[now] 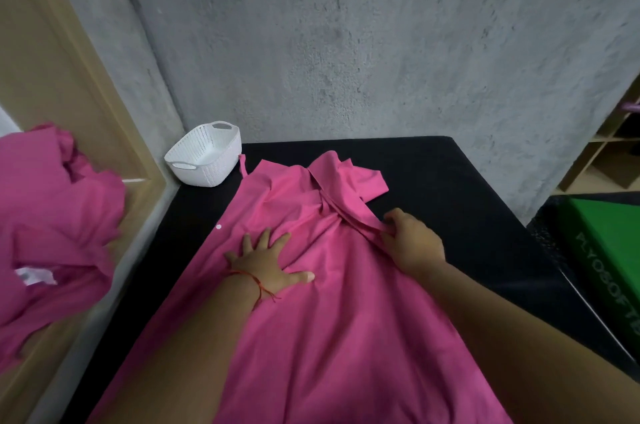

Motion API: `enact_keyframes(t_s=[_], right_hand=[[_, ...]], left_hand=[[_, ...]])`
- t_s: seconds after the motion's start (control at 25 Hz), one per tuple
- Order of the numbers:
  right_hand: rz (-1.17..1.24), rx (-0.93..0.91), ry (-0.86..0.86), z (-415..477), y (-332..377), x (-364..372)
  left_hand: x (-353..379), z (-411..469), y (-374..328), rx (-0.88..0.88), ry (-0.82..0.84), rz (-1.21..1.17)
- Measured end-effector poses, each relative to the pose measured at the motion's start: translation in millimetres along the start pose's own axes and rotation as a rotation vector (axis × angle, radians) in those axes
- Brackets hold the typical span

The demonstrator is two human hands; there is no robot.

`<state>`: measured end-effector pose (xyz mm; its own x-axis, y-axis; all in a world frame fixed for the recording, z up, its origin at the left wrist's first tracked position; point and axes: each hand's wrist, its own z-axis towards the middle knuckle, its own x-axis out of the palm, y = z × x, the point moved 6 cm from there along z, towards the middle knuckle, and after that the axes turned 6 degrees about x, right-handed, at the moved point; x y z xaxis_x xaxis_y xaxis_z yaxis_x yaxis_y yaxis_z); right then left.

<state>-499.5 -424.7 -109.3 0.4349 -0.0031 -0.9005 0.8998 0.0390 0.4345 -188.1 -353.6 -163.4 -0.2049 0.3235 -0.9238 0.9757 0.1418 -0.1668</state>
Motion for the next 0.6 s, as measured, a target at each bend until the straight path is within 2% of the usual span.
enact_keyframes(t_s=[0.12, 0.24, 0.36, 0.44, 0.6], right_hand=[[-0.087, -0.090, -0.021, 33.6, 37.4, 8.3], [-0.032, -0.024, -0.066, 79.3, 38.1, -13.1], [0.110, 0.162, -0.157, 131.9, -17.2, -57.7], [0.113, 0.275, -0.215, 154.0, -69.6, -83.1], [0.028, 0.547, -0.150, 158.3, -174.5, -89.0]], left_hand=[[5.8, 8.3, 5.2, 0.023, -0.161, -0.004], [11.4, 16.6, 10.7, 0.021, -0.273, 0.019], [8.9, 20.3, 12.0, 0.019, -0.338, 0.052], [9.2, 19.5, 12.8, 0.022, -0.376, 0.073], [11.5, 20.8, 12.3, 0.028, -0.422, 0.084]])
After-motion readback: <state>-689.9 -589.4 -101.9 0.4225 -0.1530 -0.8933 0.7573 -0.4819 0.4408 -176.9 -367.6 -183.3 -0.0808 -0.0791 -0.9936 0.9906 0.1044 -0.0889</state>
